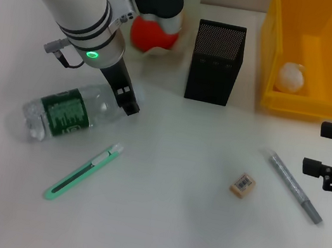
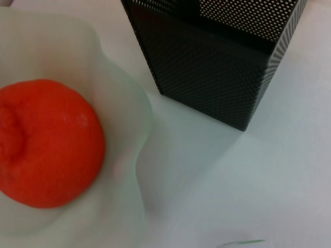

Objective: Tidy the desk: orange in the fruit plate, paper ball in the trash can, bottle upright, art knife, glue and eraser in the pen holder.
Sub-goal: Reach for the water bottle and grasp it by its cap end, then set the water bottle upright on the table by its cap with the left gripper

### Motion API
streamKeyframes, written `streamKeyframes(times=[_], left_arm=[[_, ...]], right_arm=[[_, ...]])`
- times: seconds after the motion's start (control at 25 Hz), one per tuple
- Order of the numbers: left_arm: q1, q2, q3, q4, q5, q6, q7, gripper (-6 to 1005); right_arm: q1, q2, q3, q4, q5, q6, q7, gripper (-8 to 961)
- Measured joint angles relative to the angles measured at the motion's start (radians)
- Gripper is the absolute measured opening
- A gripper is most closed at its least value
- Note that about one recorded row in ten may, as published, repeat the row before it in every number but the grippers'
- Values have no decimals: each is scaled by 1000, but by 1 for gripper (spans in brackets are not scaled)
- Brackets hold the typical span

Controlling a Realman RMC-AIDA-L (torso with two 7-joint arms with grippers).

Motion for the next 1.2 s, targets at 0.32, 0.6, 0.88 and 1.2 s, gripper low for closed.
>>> streamKeyframes(times=[0.32,0.6,0.88,1.2], left_arm=[[11,0,-11,17,-5,-6,4,555],[115,10,-42,166,-62,24,12,452],[321,13,-264,436,-194,150,125,435],[498,16,-455,597,-402,210,265,434]], right_arm=[[0,-1,2,8,0,0,0,762],[0,0,16,8,7,-12,1,762],[36,0,11,5,12,-29,1,762],[113,5,0,21,14,-42,1,762]])
